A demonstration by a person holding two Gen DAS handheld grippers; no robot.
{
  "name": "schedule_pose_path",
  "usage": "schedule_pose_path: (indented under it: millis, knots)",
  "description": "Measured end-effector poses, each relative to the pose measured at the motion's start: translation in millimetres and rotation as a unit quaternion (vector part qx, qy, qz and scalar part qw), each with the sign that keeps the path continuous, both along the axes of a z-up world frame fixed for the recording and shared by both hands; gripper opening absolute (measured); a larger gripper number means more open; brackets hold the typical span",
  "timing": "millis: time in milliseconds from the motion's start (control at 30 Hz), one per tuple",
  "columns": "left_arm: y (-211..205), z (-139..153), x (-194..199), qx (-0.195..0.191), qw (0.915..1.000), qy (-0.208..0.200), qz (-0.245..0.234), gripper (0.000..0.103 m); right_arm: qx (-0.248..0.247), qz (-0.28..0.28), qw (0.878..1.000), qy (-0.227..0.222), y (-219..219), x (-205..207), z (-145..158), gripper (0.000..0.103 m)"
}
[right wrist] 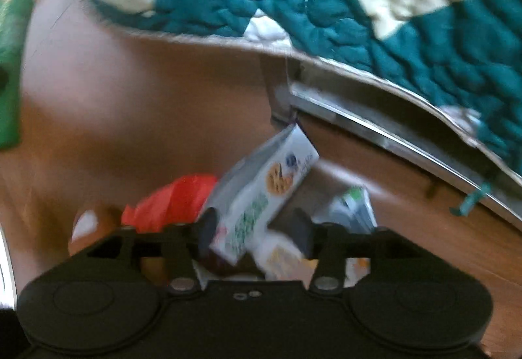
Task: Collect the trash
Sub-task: 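Close the left tool on the green tube while the right tool grasps the white snack wrapper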
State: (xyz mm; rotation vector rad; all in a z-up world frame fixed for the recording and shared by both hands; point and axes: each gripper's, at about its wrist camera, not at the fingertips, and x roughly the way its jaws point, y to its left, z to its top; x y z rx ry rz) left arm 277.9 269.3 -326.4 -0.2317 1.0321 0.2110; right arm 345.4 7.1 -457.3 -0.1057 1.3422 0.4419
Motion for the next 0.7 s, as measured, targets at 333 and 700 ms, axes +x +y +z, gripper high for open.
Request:
schedule_pose_path:
  millis: [333, 700]
  knots:
    - [19.7, -17.3, -3.9, -0.032, 0.9984, 0.036, 0.029, 0.049, 0.012, -0.201, 0.978, 0.059, 7.0, 24.4, -80.9, 0.081]
    - [22.1, -46.4, 3.1, -0.061, 0.9958, 0.066, 0.019, 0.037, 0.008, -0.220, 0.969, 0.108, 5.0, 31.3, -114.5, 0.059]
